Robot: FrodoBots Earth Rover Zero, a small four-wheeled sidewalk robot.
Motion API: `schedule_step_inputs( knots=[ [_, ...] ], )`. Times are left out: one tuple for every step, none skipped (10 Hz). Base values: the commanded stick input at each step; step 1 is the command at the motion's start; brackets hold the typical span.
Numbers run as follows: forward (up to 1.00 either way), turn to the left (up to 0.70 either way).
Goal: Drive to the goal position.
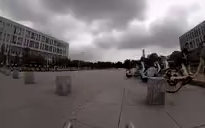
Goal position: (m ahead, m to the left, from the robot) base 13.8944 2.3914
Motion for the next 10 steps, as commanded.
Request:
schedule_step_inputs(
  knots=[
    [0.50,-0.17],
    [0.50,-0.24],
    [0.50,-0.24],
    [0.50,-0.24],
    [0.50,-0.24],
    [0.50,-0.24],
    [0.50,-0.24],
    [0.50,-0.01],
    [0.50,0.01],
    [0.50,0.01]
  ],
)
